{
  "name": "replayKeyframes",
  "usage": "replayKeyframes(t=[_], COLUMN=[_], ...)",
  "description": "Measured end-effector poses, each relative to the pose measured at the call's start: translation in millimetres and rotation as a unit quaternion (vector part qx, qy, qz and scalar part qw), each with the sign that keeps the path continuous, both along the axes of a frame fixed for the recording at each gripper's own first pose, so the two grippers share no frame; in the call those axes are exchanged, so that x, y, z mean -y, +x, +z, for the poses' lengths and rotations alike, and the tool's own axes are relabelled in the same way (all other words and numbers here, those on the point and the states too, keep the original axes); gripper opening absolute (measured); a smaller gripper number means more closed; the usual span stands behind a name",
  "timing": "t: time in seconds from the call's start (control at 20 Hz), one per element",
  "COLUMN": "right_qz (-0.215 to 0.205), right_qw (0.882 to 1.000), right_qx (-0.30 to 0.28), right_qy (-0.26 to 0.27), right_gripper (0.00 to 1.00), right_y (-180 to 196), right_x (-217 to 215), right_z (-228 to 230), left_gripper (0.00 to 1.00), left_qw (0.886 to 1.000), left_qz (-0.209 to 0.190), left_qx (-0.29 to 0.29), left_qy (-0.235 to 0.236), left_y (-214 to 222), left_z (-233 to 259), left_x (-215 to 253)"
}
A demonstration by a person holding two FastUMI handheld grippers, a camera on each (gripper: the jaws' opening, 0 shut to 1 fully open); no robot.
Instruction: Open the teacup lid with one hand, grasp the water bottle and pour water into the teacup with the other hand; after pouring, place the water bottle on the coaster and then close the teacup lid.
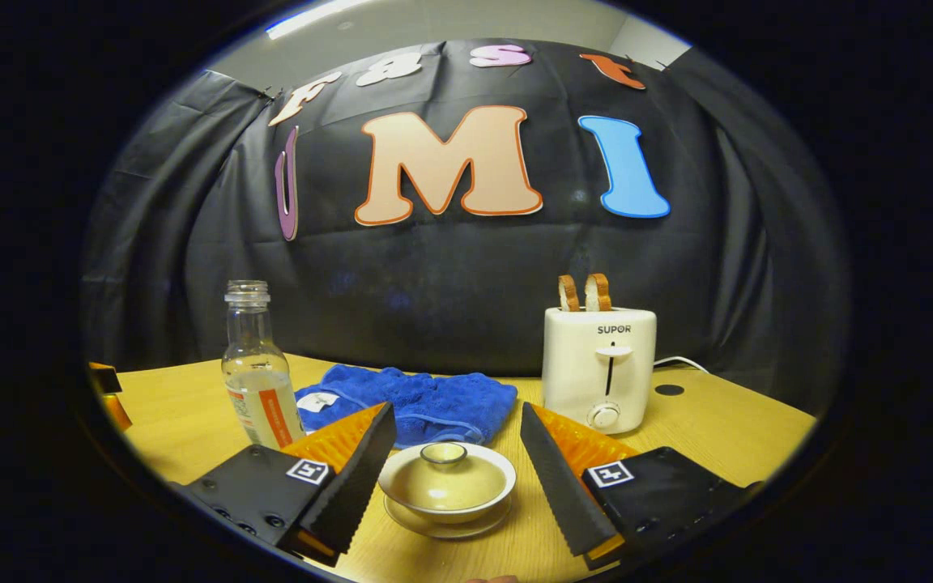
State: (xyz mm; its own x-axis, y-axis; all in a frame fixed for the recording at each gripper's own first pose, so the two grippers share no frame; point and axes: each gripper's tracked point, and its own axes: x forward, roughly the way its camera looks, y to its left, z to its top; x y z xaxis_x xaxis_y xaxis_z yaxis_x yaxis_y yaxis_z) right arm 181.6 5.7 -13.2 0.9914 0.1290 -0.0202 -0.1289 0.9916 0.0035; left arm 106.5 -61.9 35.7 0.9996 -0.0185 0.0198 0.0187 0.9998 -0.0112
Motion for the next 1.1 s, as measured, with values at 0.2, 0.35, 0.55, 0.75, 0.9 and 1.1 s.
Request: replayKeyframes(t=[0.2, 0.35, 0.55, 0.75, 0.9, 1.1], right_qz=[-0.019, -0.009, -0.039, -0.056, -0.063, -0.052], right_qw=[1.000, 1.000, 0.999, 0.998, 0.998, 0.999], right_qx=[0.005, 0.006, 0.008, 0.009, 0.007, 0.009], right_qy=[0.001, 0.001, 0.002, 0.001, 0.000, 0.000], right_gripper=[0.99, 0.98, 0.98, 0.98, 0.93, 0.99], right_y=[-47, -90, -136, -168, -182, -190], right_x=[4, -2, 12, 16, 15, 8], right_z=[4, 7, 10, 11, 11, 12], left_gripper=[0.96, 0.96, 0.96, 0.96, 0.96, 0.96], left_qw=[1.000, 1.000, 1.000, 1.000, 1.000, 1.000], left_qz=[-0.001, 0.004, -0.006, -0.004, -0.010, -0.019], left_qx=[0.000, 0.000, 0.001, -0.001, 0.000, 0.000], left_qy=[0.001, 0.003, 0.002, 0.001, 0.001, 0.000], left_y=[-3, -9, -20, -30, -38, -44], left_z=[0, 1, 4, 4, 5, 5], left_x=[13, 19, 35, 41, 49, 57])
